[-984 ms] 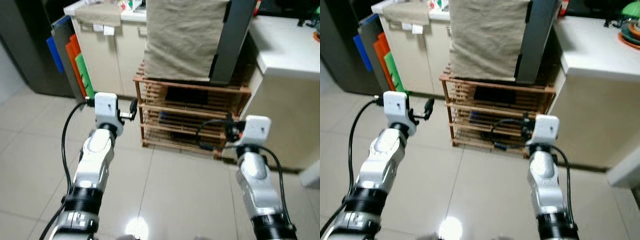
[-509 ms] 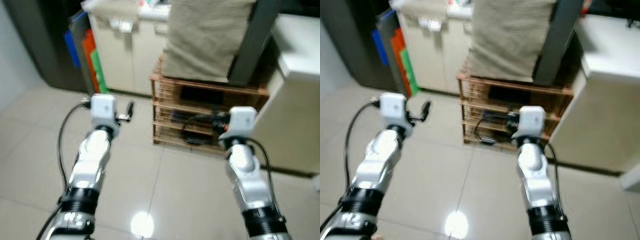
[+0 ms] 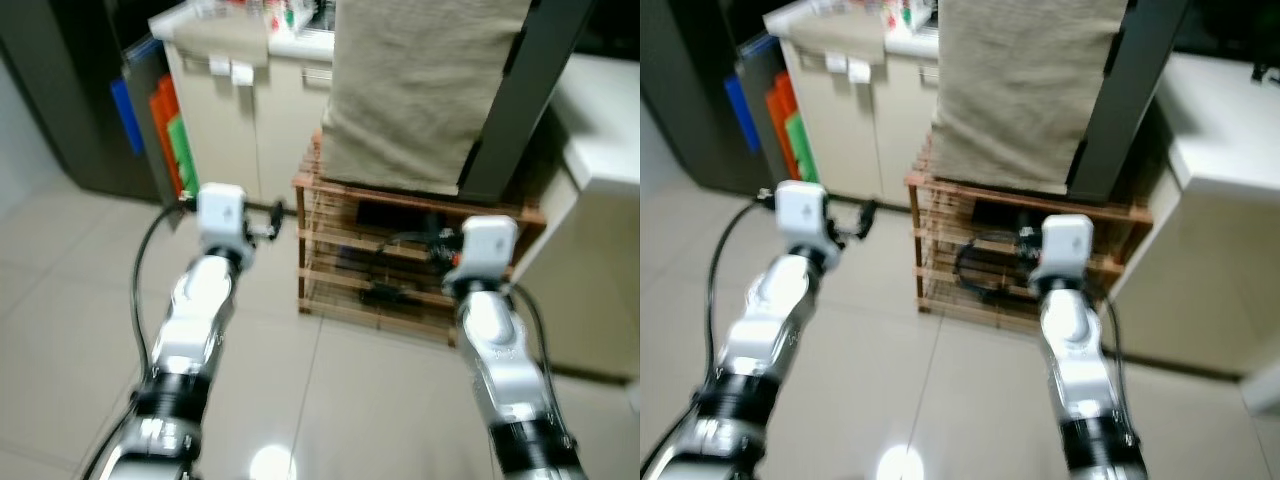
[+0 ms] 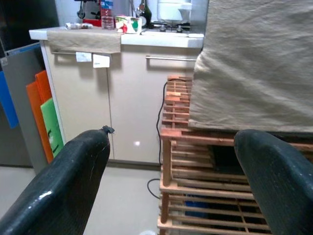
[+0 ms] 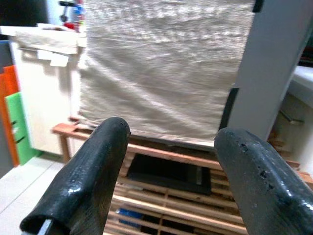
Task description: Restocking fridge
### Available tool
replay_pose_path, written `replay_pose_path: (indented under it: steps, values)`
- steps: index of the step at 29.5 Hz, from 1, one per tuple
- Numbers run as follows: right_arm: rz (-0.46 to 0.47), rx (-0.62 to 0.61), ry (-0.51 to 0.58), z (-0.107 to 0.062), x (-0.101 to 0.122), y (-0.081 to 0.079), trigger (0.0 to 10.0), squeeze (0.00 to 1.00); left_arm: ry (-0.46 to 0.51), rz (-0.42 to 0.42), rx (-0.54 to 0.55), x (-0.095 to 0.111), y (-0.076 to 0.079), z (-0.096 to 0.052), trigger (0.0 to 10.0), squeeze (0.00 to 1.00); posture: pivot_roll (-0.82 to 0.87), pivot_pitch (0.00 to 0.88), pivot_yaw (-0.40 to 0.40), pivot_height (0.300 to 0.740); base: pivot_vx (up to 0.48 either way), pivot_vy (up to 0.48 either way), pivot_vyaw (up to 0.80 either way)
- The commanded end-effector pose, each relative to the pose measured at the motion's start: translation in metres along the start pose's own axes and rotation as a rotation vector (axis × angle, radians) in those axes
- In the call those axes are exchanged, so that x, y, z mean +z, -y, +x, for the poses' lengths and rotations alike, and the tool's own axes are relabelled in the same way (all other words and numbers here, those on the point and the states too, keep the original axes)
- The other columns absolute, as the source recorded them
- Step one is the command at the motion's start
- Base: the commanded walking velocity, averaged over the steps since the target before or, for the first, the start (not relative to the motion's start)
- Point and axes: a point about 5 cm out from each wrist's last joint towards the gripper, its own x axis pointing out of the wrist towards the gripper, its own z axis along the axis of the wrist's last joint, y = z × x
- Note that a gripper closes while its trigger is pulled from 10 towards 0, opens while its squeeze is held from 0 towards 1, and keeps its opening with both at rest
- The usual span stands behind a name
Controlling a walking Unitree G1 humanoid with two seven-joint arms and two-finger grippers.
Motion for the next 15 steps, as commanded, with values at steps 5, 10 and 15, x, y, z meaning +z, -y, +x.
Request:
replay_pose_path:
  steps: [5,10,15]
  values:
    - [0.010,-0.078,-0.014,0.000,-0.002,0.019,10.0,0.00,-0.001,-0.001,-0.015,0.000,0.008,0.002,10.0,0.00,-0.09,0.000,0.003,0.740,0.460,0.000,0.00]
    - [0.027,-0.107,-0.020,-0.002,-0.004,0.026,10.0,0.00,-0.014,-0.027,-0.014,-0.002,0.007,0.003,10.0,0.00,-0.10,0.000,0.007,0.740,0.289,0.287,0.00]
    - [0.056,-0.108,-0.027,-0.003,-0.005,0.028,10.0,0.00,-0.015,-0.031,-0.021,-0.001,0.008,0.004,10.0,0.00,-0.10,0.000,0.007,0.740,0.000,0.478,-0.26]
